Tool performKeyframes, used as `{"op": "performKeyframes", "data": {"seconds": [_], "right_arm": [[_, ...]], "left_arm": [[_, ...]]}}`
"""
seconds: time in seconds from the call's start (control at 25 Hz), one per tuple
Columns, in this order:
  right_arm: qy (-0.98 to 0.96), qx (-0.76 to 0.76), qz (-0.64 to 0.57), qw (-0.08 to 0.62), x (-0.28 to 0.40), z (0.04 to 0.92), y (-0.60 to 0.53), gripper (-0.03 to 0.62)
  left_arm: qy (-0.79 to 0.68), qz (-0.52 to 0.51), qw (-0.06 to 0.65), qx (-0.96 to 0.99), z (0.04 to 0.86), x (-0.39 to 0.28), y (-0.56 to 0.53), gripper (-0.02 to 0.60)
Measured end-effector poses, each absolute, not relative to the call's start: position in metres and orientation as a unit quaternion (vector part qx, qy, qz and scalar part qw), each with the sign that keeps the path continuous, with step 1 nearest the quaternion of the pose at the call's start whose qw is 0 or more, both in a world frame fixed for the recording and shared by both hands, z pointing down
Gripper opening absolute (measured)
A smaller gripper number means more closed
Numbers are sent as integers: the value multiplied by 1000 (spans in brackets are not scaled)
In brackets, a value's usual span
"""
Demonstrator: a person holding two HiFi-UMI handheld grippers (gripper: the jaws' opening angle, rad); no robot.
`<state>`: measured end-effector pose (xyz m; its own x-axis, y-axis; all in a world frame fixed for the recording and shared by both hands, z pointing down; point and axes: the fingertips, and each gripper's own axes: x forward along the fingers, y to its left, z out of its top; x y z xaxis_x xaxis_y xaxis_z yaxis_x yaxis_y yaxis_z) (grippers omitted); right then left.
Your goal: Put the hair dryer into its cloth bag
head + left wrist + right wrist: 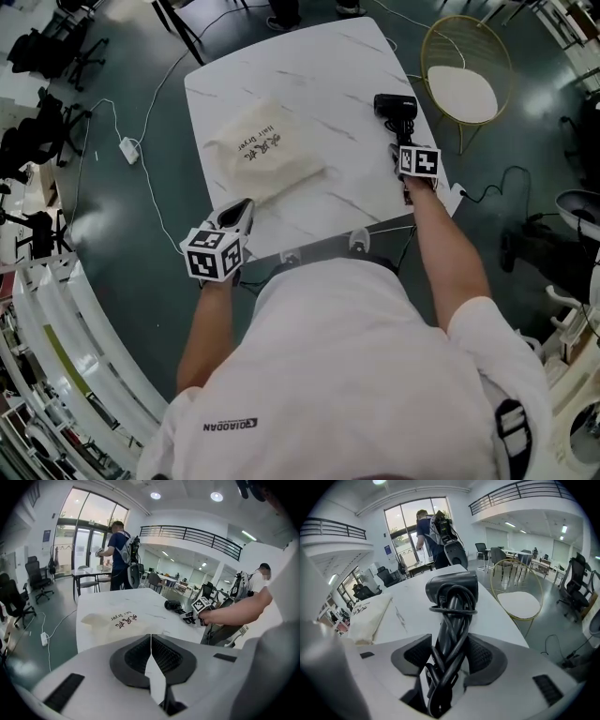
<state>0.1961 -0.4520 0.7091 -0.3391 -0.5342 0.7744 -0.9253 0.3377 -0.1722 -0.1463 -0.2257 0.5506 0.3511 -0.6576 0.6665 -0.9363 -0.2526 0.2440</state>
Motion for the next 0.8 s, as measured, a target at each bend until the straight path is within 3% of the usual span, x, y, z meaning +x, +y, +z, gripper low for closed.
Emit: {"op": "performKeyframes", "data": {"seconds": [0.8], "right_arm": [[-769, 434, 456, 112, 162, 649, -359, 235]], "left_arm": [[-465, 276, 262, 799, 581, -150, -242, 32]]}}
